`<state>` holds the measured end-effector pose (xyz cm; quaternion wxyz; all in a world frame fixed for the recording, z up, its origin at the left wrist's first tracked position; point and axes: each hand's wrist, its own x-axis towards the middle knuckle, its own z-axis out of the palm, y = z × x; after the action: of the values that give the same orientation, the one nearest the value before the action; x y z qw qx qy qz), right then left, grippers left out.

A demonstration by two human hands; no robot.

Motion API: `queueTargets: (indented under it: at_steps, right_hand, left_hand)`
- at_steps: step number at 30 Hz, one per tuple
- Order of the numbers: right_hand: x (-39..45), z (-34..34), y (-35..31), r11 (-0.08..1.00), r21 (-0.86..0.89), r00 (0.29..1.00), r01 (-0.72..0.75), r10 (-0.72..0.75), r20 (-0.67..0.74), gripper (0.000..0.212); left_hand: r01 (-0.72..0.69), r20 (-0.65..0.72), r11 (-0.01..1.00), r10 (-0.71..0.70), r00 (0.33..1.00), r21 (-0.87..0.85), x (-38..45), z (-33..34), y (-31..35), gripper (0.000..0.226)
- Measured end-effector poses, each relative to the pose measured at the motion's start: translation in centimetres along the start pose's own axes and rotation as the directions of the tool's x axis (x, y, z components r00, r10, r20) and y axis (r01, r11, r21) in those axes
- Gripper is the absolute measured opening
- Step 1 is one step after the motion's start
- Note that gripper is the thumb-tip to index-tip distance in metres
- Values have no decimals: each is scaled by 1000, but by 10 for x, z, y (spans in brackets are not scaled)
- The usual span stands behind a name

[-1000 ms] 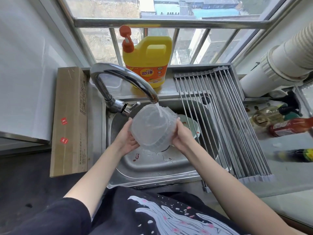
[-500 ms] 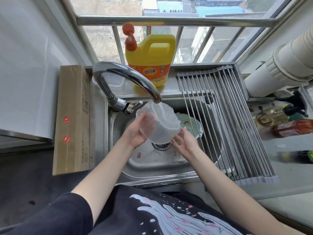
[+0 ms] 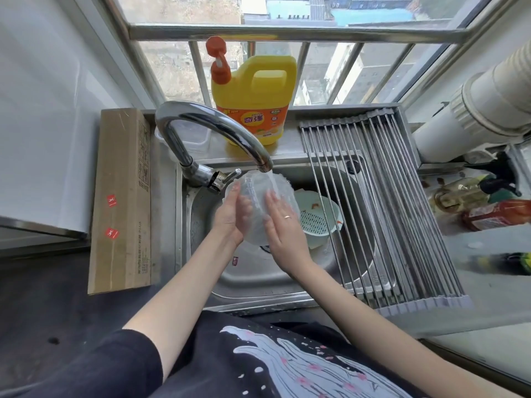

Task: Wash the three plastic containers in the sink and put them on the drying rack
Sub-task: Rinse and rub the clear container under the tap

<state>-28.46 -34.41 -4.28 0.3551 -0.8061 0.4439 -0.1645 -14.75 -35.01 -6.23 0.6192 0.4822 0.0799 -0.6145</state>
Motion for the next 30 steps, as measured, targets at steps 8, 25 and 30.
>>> queueTargets:
  at_steps: [8,25,30]
  right_hand:
    - [29,-14,12,999,-40,992,-22,27,126,60]
    - [79,-39,5,976,68,977,-205,200,69,50]
    - [69,-38,11,679,575,883,-455,428,193,33]
  left_hand:
    - [138,77,983,-148,986,119,-10,-10,-4,31]
    - [180,230,981,-191,954,68,-29,-23,13,68]
    - [116,233,993,-115,966,9,-33,-22,8,79]
